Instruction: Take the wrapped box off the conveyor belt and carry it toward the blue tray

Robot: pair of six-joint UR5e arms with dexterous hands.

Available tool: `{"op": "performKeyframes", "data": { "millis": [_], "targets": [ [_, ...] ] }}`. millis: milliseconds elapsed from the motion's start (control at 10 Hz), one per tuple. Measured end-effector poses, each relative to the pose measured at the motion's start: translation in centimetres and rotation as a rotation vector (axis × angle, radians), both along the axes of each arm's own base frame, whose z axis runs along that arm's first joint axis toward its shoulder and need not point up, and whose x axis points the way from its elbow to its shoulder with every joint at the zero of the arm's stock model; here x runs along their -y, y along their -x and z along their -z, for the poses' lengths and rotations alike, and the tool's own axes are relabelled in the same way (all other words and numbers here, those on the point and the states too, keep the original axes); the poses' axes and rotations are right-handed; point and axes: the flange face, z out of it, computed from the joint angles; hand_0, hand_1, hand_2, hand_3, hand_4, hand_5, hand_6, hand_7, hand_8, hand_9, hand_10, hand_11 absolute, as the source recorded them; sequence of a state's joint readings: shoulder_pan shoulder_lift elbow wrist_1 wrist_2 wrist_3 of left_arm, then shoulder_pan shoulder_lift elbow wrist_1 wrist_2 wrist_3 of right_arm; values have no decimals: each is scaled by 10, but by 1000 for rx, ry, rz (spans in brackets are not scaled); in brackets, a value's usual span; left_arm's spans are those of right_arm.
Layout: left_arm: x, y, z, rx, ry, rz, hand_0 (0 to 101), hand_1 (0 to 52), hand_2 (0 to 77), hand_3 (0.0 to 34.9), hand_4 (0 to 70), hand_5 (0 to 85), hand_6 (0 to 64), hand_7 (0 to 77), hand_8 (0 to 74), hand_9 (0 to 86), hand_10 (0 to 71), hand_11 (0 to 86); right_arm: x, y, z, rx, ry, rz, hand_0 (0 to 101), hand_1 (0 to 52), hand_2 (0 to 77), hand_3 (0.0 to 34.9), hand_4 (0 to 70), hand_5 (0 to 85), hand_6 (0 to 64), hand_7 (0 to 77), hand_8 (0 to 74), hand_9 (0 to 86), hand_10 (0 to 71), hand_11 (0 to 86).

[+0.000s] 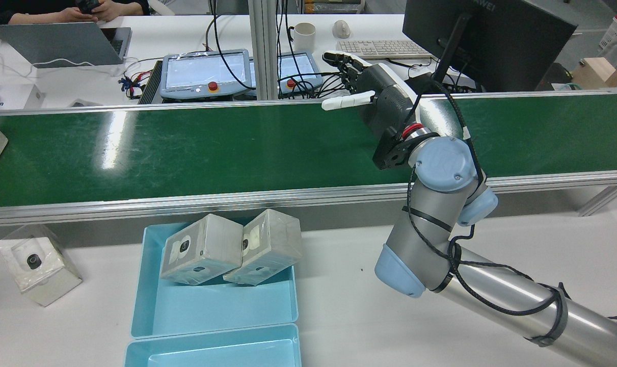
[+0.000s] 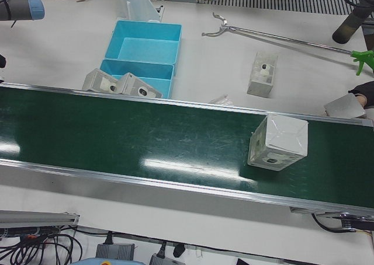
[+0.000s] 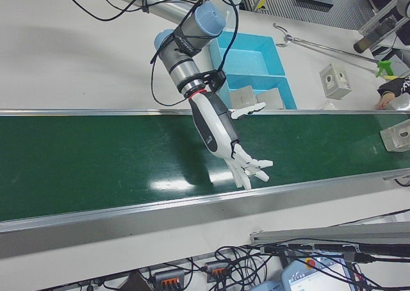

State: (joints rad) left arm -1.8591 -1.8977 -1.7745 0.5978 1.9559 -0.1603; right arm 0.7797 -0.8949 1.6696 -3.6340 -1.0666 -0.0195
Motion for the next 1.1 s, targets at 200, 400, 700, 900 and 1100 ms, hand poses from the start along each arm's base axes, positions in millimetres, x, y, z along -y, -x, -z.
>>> {"op": "performKeyframes", "data": {
  "millis": [200,400,700,900,1100],
  "targets": [
    [0,0,0,0,0,0,0,0,11,0,0,11,5,5,5,5,5,5,-10,19,1,-10,-2,25,502,164,55,0,125,256,49,65,11,22,0,5],
    [0,0,0,0,0,0,0,0,11,0,0,11,5,0,5,0,5,5,-13,24,0,-11,-8,31,501,164,65,0,120,251,49,65,0,22,0,5],
    [0,0,0,0,0,0,0,0,11,0,0,11,5,5,5,0,5,5,-13,25,-3,-14,-13,30,495,164,93,0,98,229,49,65,0,22,0,5],
    [0,0,0,0,0,0,0,0,11,0,0,11,5,0,5,0,5,5,-13,25,-4,-15,-12,30,495,164,98,0,98,245,49,65,22,27,0,5],
    [0,0,0,0,0,0,0,0,5,0,0,11,5,5,5,5,5,5,-11,21,-5,-16,-12,25,505,191,158,0,147,278,76,98,16,44,0,5]
  ]
}}
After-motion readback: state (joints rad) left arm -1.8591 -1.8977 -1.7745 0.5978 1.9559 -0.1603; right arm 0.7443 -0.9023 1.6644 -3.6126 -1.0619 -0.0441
